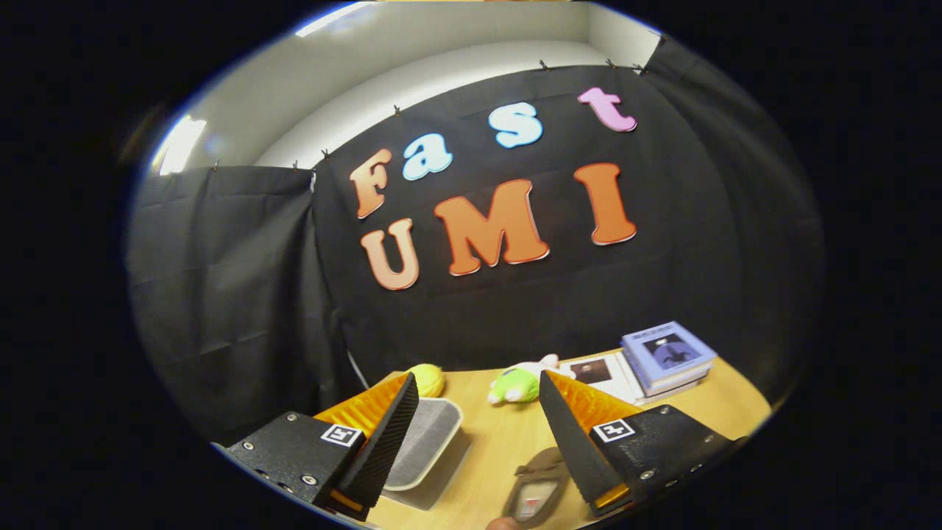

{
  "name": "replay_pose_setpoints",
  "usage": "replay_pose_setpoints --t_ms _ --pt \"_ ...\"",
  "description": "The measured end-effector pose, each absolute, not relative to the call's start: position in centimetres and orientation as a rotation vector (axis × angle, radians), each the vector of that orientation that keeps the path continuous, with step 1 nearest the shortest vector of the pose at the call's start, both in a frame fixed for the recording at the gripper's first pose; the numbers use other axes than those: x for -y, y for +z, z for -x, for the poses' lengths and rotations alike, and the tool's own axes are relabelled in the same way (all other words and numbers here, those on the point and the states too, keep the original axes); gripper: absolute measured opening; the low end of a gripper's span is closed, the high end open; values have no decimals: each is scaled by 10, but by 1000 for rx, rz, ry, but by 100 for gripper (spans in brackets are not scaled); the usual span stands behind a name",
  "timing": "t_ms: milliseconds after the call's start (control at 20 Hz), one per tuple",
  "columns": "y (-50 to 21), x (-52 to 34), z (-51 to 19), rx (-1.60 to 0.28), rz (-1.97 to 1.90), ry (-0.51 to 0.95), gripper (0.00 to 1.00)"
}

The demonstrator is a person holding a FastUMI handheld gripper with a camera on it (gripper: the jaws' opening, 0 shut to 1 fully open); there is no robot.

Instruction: Open the storage box then place both shoes into the box .Put the left shoe in first, then the right shoe, with the right side of both shoes facing outward in a uniform manner.

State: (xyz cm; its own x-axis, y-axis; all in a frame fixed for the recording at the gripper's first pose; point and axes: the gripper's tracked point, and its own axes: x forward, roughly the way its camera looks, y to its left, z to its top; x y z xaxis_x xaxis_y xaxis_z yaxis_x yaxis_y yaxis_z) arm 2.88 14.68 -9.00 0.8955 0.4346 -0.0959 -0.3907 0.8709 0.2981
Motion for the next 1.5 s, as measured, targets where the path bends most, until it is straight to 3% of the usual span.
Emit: replay_pose_setpoints --t_ms 600,1400,1500 --pt "-218 -242 -46 -428 -525 638 98" --pt "-283 -308 -52 -739 -834 753 98" --pt "-286 -308 -54 -754 -859 744 91"
